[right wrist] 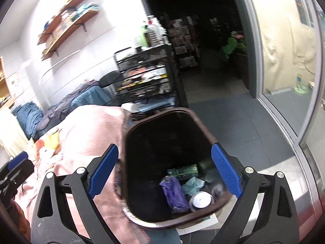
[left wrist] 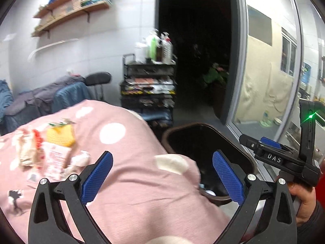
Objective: Collect trash
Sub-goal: 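Move the left tool to the crumpled white paper and grasp it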
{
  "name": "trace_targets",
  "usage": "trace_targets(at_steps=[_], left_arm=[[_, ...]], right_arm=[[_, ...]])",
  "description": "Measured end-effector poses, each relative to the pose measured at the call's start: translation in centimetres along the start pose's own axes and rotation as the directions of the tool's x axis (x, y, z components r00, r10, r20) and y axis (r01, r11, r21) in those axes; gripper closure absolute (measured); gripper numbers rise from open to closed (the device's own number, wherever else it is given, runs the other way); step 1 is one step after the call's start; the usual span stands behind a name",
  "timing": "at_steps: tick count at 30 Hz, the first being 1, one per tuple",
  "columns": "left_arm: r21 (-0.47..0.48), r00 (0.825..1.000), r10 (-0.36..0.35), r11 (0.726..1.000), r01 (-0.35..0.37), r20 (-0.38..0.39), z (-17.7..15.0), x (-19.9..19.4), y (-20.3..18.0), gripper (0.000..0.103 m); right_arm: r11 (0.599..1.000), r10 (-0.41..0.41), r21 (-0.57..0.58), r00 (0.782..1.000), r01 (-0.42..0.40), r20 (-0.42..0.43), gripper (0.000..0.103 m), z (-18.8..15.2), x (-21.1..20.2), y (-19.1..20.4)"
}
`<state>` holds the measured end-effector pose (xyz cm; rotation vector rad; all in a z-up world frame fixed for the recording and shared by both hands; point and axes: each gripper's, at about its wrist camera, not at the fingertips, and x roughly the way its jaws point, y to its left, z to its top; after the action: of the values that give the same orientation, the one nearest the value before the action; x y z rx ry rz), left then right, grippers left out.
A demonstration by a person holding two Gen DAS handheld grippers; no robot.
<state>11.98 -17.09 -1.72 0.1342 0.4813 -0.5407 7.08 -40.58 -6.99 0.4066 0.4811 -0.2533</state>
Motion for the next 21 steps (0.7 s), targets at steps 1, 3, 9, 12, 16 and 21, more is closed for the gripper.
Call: trace_targets(at_steps=[1, 3, 9, 12, 16, 21], left_arm=[[-0.008, 1.000, 0.013, 1.000, -0.013, 0.009, -0.1, -0.4, 0.4, 0.005], [-0.030, 0.999, 0.048, 0.998, -0.047, 0.024, -0.4, -1.3, 1.4, 0.005], [-0.069, 0.986, 0.157, 0.986, -0.153, 0.056, -1.2, -3.7, 4.6, 0.005], [-0.095, 0.978, 0.203, 0.976, -0.197, 0.054, -1.8, -4.7, 6.2, 0.005], [-0.146, 0.969, 0.245, 0.960, -0.240, 0.017, -3.1, -5.4, 8.8, 0.005], [-0.202, 0.954, 0.298, 0.933, -0.298, -0.029, -5.3, -7.1, 12.4, 0.005]], right_arm=[[1.000, 0.013, -0.013, 1.000, -0.013, 0.001, 0.011, 0.0, 0.1, 0.8], [0.999, 0.036, -0.032, 0.999, -0.036, -0.001, 0.011, -0.1, 0.1, 2.1], [0.987, 0.115, -0.108, 0.993, -0.116, -0.021, 0.010, -0.4, 0.5, 6.4], [0.976, 0.158, -0.147, 0.987, -0.162, -0.041, 0.009, -0.6, 0.7, 8.8], [0.954, 0.219, -0.190, 0.972, -0.232, -0.086, 0.008, -1.2, 1.3, 12.1], [0.915, 0.281, -0.254, 0.947, -0.314, -0.157, 0.008, -1.9, 1.8, 16.1]])
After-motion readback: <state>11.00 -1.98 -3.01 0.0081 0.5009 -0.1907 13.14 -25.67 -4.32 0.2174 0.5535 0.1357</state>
